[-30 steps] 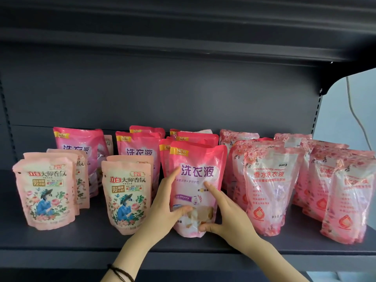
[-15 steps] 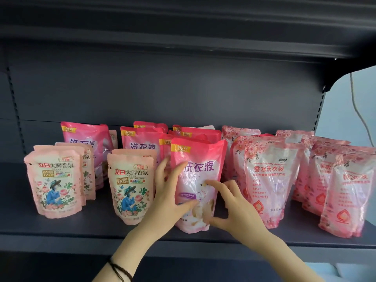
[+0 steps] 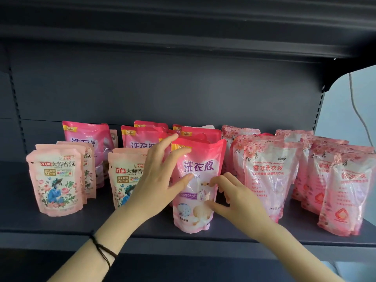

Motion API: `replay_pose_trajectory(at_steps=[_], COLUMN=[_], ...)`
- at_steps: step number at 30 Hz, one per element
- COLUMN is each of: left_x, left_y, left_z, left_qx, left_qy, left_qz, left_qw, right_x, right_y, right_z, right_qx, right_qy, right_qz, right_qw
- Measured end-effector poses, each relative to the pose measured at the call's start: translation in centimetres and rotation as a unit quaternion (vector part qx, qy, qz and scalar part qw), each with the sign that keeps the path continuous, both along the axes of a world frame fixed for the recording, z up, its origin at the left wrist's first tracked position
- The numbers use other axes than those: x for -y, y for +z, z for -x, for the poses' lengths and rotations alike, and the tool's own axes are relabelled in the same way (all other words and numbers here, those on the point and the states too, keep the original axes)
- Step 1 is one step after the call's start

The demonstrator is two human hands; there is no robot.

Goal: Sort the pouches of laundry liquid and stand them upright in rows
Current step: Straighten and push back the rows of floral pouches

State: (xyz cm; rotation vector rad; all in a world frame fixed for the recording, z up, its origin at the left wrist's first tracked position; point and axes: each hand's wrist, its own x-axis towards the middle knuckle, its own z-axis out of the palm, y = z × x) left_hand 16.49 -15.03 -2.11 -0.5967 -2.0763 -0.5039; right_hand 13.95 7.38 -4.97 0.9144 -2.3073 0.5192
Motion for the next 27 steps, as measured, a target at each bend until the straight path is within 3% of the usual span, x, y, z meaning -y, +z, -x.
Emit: replay_pose_trajectory(at_steps=[3, 6, 10, 13, 17, 22, 27], left_x=[1.1, 2.3, 3.2, 3.6, 3.8, 3.6, 3.1], left_y=[4.3, 9.9, 16.0, 18.5, 19.7, 19.4, 18.7], left_z=[-0.2, 0.2, 2.1, 4.5, 8.5, 14.5, 20.9], left_qx=[-0.043, -0.036, -0.029, -0.025, 0.007, 0.062, 0.210], left_qy=[0.030, 0.035, 0.084, 0.110, 0.107, 0.103, 0.096], left_qz=[0.102, 0.211, 0.412, 0.505, 0.545, 0.541, 0.490], left_qw=[0.993, 0.976, 0.907, 0.856, 0.831, 0.832, 0.841], right_x=[-0.8, -1.3, -0.7, 0.1, 0.4, 0.5, 1.2], right_y=[4.7, 11.5, 18.9, 22.0, 23.5, 23.7, 23.1], right_z=[-0.2, -0.4, 0.0, 1.9, 6.4, 13.4, 20.8], right_qx=[-0.021, -0.047, -0.102, -0.118, -0.109, -0.100, -0.075], right_qy=[0.016, 0.041, 0.014, -0.023, -0.058, -0.062, -0.044], right_qz=[-0.069, -0.200, -0.314, -0.377, -0.443, -0.481, -0.491], right_qw=[0.997, 0.978, 0.944, 0.919, 0.888, 0.869, 0.867])
